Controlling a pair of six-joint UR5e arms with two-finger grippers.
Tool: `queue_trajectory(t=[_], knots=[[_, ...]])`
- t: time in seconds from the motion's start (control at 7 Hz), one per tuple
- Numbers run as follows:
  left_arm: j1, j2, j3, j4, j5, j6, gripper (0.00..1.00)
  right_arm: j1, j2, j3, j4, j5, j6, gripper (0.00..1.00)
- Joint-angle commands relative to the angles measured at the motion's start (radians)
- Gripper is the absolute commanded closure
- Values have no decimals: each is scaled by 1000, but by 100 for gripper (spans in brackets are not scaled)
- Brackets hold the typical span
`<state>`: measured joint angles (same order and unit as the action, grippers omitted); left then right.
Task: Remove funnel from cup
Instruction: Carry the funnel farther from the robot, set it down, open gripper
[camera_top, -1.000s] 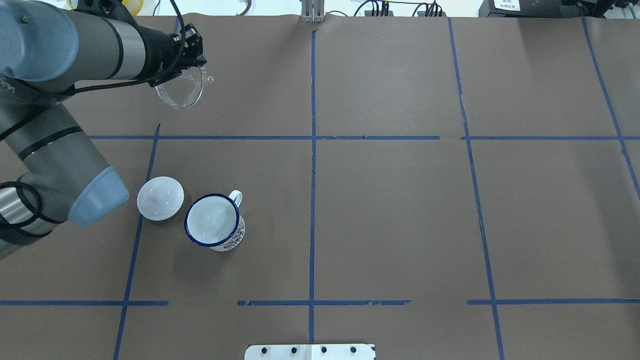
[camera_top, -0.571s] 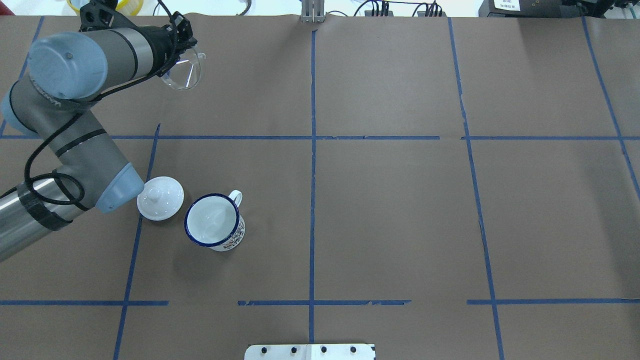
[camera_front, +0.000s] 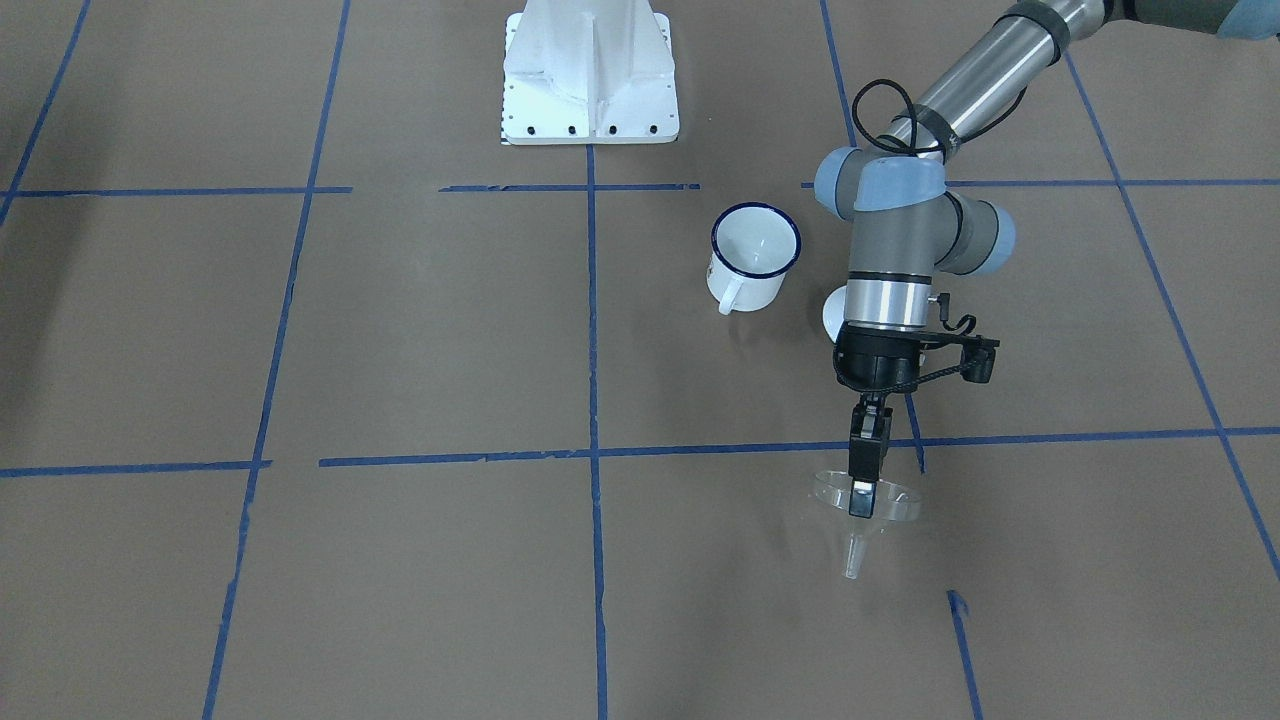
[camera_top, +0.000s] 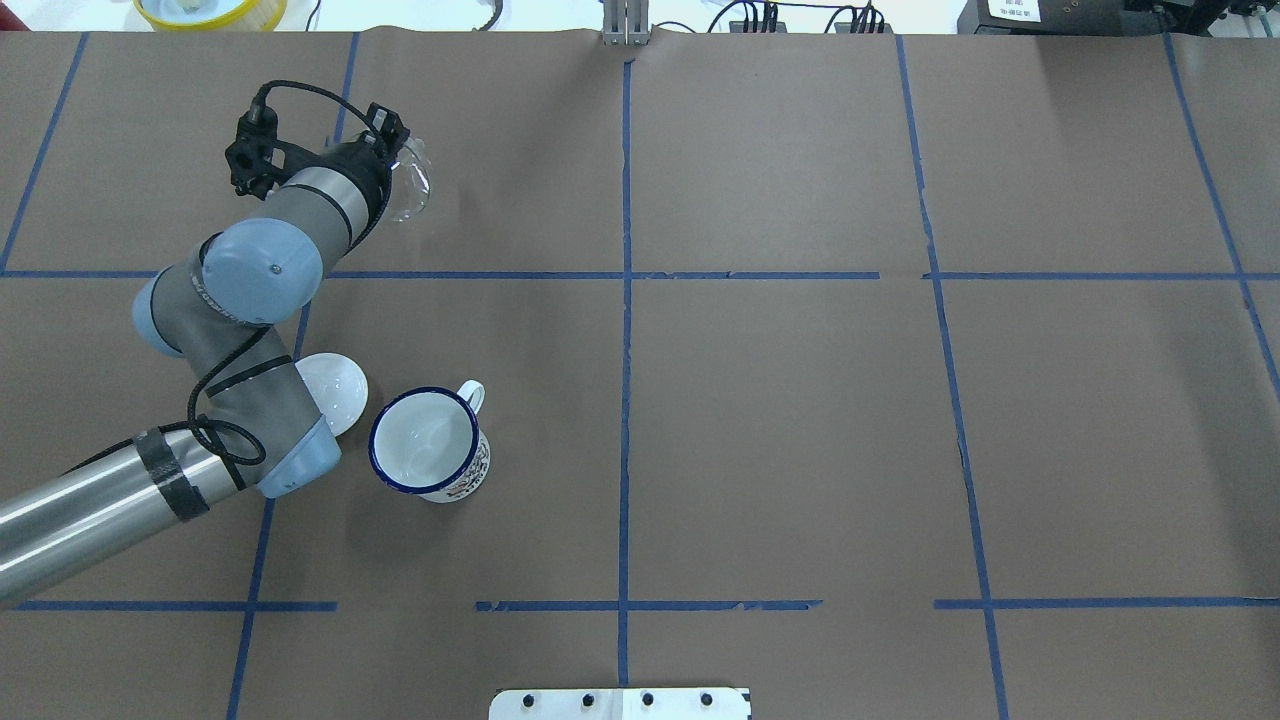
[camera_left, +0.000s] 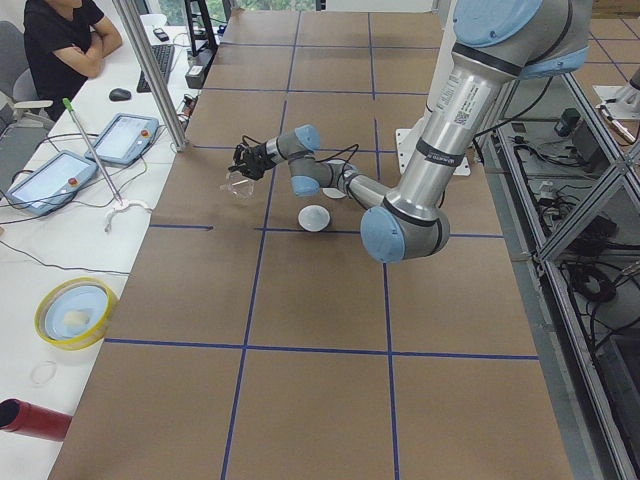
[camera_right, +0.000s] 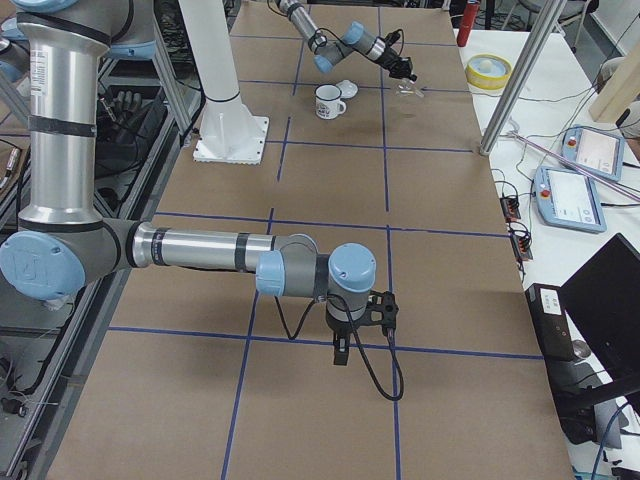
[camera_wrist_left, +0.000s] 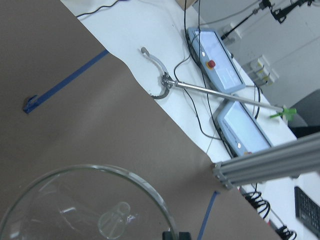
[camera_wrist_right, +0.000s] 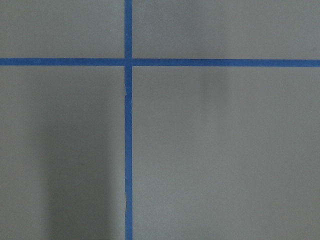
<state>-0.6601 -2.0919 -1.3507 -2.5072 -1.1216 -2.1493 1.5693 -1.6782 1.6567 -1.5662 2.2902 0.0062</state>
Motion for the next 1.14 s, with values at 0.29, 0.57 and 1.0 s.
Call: queue_trajectory(t=[0.29, 0.57, 1.0], knots=[[40, -19, 53, 2, 79, -15, 1, 0, 0, 0, 0, 0, 0, 0], [42, -20, 48, 4, 72, 52, 0, 0, 0, 0, 0, 0, 0, 0], [-27, 54, -126, 28, -230, 357, 0, 0, 0, 0, 0, 0, 0, 0]])
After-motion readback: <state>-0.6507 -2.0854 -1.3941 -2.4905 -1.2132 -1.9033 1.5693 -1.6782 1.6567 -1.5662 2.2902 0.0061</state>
